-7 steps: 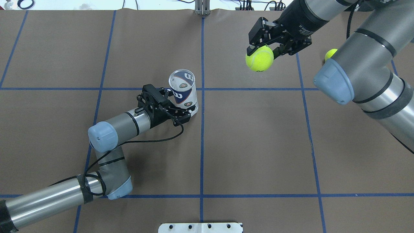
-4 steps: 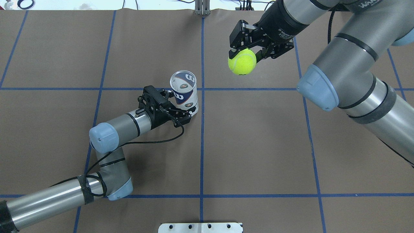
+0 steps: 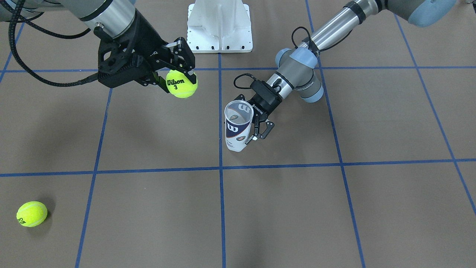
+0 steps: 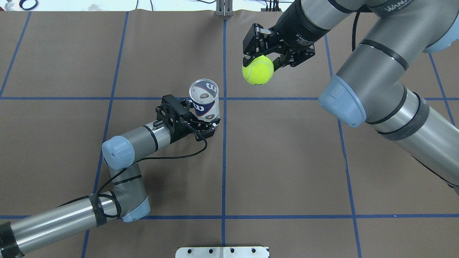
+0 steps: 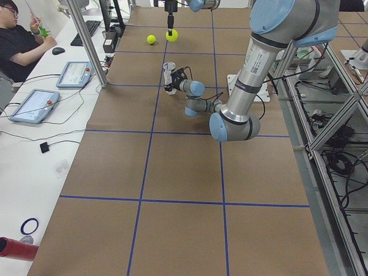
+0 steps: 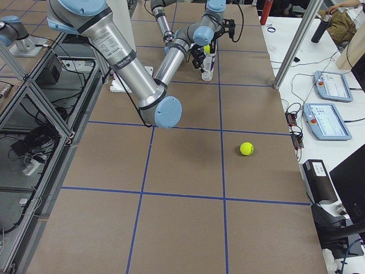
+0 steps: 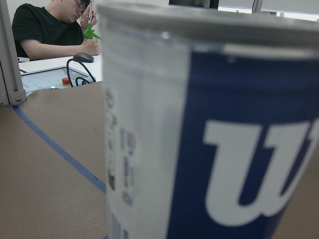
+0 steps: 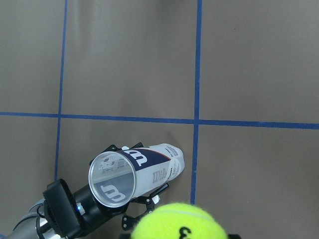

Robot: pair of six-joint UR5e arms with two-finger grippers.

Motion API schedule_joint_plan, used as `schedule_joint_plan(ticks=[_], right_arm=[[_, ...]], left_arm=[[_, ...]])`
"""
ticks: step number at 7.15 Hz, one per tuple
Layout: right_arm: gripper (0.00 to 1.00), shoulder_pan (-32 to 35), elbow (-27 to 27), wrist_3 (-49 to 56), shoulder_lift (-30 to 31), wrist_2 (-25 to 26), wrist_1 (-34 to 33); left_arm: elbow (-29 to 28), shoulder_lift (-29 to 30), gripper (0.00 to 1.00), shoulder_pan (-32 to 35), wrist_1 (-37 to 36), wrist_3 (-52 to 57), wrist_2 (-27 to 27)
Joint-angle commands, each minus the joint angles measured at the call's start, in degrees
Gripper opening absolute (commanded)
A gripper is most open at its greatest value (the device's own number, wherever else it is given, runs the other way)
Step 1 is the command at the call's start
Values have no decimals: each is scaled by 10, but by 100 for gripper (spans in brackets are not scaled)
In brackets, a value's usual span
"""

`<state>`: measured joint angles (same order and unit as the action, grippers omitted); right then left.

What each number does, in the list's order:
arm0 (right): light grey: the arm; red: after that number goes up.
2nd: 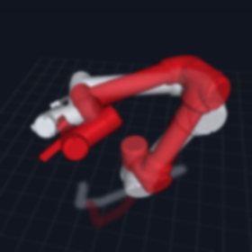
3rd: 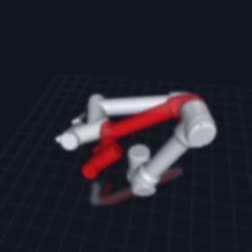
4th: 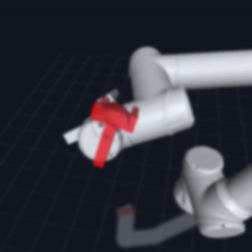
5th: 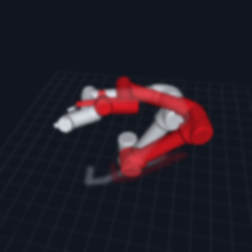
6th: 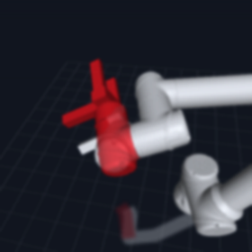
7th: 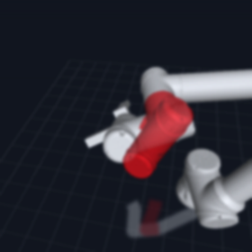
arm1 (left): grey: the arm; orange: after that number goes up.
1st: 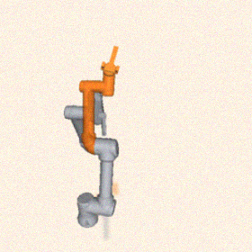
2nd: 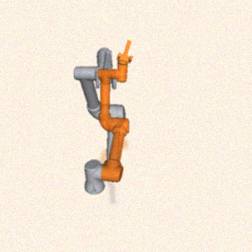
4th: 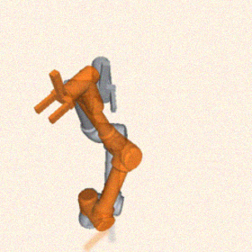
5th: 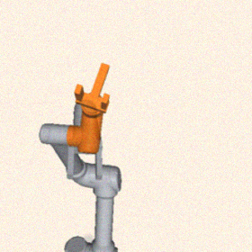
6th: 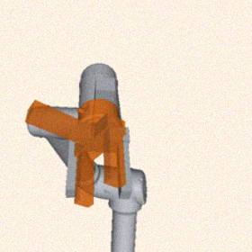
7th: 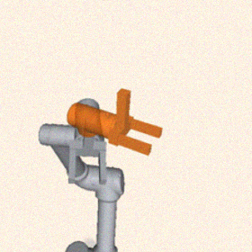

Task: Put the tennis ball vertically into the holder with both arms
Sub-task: 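Carry the ball with the right gripper over the can's open top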

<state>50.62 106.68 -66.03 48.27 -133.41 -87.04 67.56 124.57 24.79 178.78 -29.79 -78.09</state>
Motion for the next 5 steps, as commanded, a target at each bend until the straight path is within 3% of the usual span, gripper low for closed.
schedule_joint_plan(ticks=[1, 3, 5], right_arm=[[0, -16, -2, -23, -16, 17, 0], [0, -46, -7, -33, -29, 53, 0], [0, -53, -25, -45, -52, 57, 1]], left_arm=[[-5, 3, 99, 0, 0, 1, 3], [-8, 3, 98, 1, 0, 1, 4], [-9, 3, 94, 1, 1, 1, 5]])
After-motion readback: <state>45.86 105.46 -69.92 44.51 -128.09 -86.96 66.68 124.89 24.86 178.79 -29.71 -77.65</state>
